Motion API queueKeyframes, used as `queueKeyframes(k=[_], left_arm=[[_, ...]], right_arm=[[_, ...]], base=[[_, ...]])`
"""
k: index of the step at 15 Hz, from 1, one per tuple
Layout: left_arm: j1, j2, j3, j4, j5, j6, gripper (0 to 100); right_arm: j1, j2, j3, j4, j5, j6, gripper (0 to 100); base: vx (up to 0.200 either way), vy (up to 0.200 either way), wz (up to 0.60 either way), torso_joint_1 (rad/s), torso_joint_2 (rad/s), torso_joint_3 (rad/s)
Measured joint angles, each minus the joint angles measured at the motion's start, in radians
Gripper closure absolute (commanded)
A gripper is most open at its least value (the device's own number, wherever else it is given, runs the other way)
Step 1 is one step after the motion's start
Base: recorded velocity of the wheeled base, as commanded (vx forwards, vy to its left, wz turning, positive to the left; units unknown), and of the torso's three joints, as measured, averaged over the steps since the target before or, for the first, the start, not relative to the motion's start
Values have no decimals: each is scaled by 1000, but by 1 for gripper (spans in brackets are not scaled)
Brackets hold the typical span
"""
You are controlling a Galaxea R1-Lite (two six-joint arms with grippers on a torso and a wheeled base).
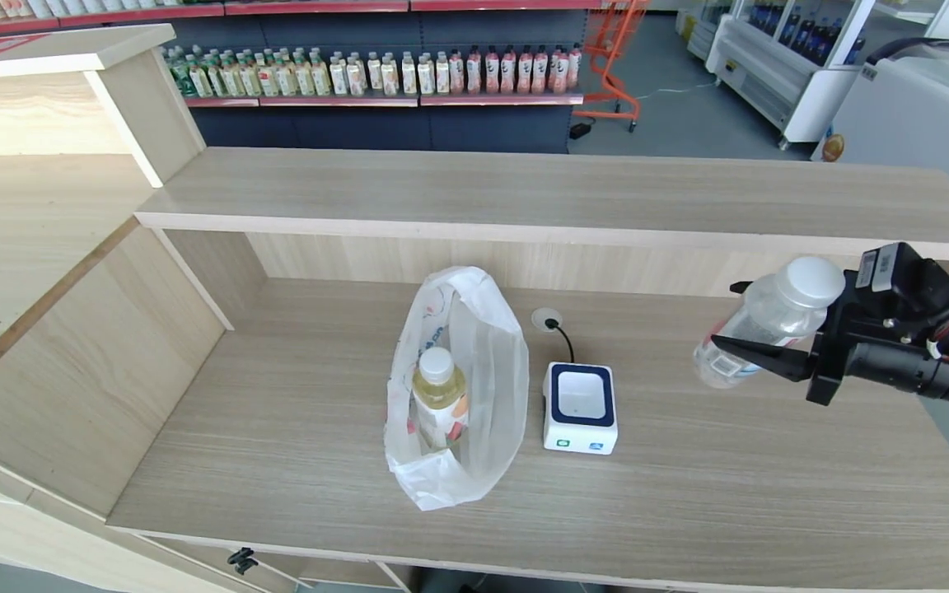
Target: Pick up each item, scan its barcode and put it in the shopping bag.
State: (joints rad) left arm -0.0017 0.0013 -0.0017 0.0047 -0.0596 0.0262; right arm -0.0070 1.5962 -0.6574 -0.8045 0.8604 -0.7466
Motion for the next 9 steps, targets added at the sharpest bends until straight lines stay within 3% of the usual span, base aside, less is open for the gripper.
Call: queueKeyframes(k=[5,9], left_arm=[[0,0,0,0,0,0,0],[0,0,0,0,0,0,0]], right_arm=[[63,139,-65,-40,110,-109,100],[91,234,-84,-41,170,-301,100]], base=[[0,0,0,0,0,0],[0,0,0,0,0,0]])
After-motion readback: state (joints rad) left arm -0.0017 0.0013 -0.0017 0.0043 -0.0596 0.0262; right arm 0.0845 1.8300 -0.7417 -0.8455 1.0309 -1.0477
